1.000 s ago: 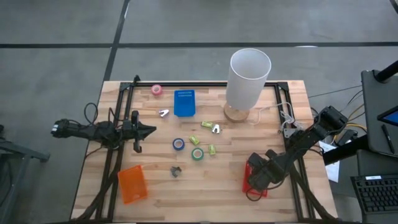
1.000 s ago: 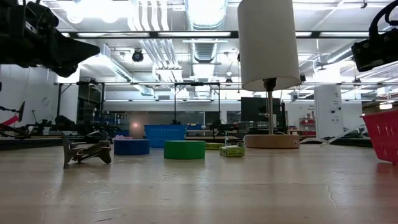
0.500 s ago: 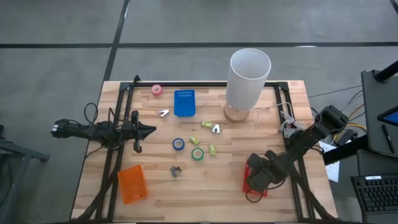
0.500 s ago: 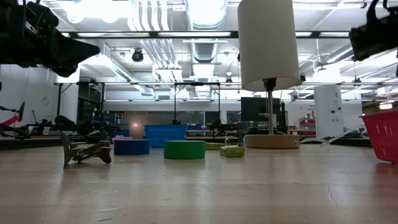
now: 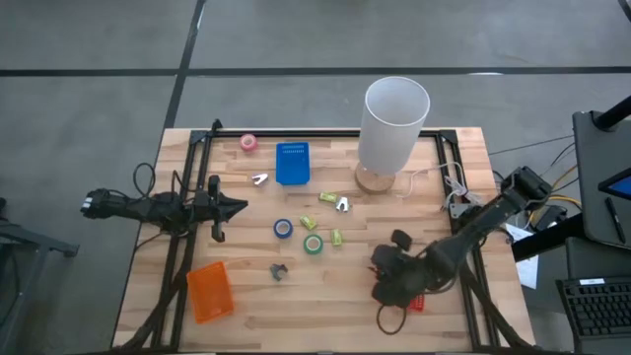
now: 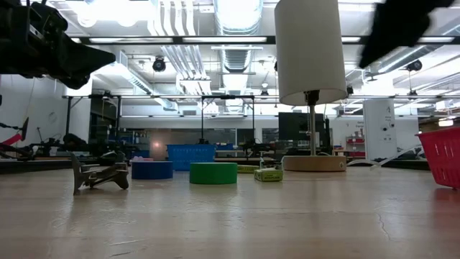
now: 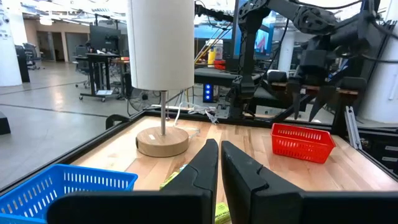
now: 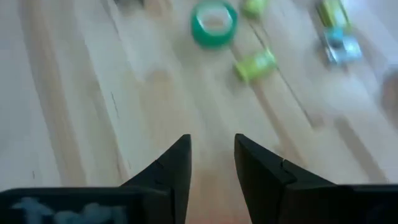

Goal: Pick and place Stapler, Stapler remover, tape
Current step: Put the green tape into the red bin, then put the blue tape into the red bin

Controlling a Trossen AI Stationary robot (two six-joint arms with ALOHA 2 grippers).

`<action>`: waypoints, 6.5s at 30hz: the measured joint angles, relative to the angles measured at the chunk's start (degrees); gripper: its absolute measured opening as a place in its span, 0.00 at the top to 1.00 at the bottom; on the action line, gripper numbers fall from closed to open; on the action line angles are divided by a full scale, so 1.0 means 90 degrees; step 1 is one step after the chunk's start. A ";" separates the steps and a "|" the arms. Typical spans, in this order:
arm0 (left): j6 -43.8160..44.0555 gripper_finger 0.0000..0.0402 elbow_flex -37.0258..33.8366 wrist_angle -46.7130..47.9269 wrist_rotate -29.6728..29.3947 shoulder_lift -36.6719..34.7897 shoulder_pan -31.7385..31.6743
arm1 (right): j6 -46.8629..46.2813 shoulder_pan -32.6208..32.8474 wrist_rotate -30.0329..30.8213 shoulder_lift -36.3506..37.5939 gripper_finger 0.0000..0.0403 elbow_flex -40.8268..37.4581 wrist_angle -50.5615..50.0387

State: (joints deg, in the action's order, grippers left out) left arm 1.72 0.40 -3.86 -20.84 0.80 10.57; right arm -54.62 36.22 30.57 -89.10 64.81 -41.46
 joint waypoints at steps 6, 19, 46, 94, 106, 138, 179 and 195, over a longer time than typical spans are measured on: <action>0.0001 0.94 0.0000 0.0000 0.0000 0.0000 0.0002 | 0.2111 -0.0722 -0.0052 0.0000 0.71 -0.0457 0.1928; -0.0001 0.94 0.0000 -0.0002 0.0000 0.0012 0.0000 | 0.4408 -0.1972 -0.0470 -0.1105 0.48 -0.0198 0.3845; 0.0000 0.94 0.0000 -0.0002 0.0000 0.0116 0.0001 | 0.5118 -0.2507 -0.1807 -0.3749 0.55 0.1909 0.2329; 0.0001 0.94 0.0001 -0.0002 0.0000 0.0143 0.0000 | -0.0802 0.0012 -0.1400 -0.0020 0.87 -0.0060 -0.0485; 0.0001 0.94 0.0000 -0.0002 0.0000 0.0143 0.0001 | -0.2916 0.0905 -0.1440 0.0220 0.87 -0.0987 -0.0519; 0.0001 0.94 0.0002 -0.0002 0.0000 0.0143 -0.0001 | -0.2840 0.0910 -0.1421 -0.0520 0.87 -0.1216 -0.0412; 0.0000 0.94 0.0002 0.0000 0.0000 0.0142 0.0001 | -0.2762 0.0849 -0.0666 -0.0124 0.68 -0.0350 -0.1751; -0.0001 0.94 0.0000 0.0000 0.0000 0.0141 0.0001 | -0.1738 0.0733 0.0959 -0.0117 0.69 -0.0092 -0.1021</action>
State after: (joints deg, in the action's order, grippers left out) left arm 1.72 0.41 -3.86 -20.84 2.07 10.59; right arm -70.26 42.81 39.20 -90.15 63.98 -50.65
